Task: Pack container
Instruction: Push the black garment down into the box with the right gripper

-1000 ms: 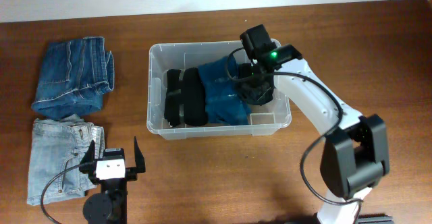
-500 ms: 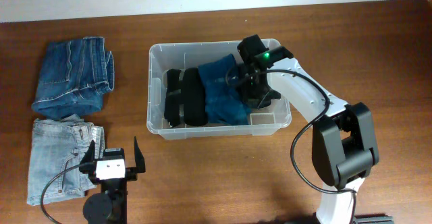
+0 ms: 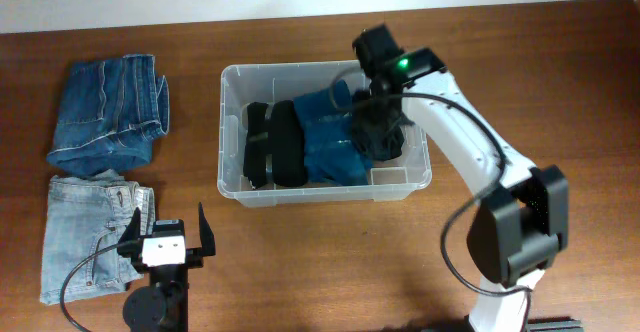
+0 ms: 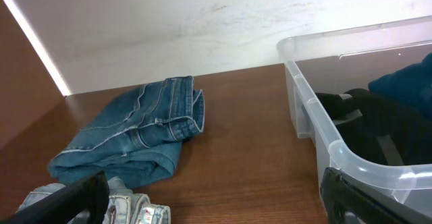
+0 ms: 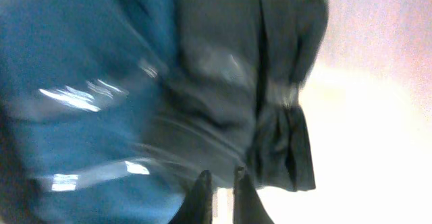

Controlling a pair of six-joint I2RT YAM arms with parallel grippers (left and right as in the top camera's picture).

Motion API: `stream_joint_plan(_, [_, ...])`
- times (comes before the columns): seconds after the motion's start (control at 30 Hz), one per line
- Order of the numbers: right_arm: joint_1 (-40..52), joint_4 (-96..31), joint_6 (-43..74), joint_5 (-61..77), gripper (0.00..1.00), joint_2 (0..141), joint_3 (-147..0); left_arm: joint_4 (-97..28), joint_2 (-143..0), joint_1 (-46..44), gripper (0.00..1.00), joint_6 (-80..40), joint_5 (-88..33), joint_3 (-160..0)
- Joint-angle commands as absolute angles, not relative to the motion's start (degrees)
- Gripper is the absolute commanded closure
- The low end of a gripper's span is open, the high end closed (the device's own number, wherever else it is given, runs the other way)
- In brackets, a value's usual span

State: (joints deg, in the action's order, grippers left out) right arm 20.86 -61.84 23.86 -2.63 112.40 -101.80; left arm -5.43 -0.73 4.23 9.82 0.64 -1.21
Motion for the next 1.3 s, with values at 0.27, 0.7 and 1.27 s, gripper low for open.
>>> stream_joint_plan(0.27, [21.98,-59.16,24.29,-0.99,0.90,114.34,-104.88,-5.43,-0.34,3.90,0.00,9.91,0.84,-0.89])
stream_joint_plan(0.7, [22.11,-63.35,24.29,-0.60,0.91,124.14,-104.68,-5.45,-0.34,3.90,0.00,9.91,0.84,-0.89])
stream_joint_plan(1.27, [22.11,-75.26,23.07,-0.60,0.78,114.87,-116.40,-5.45,-0.34,3.90,0.00,9.91,0.84,-0.89])
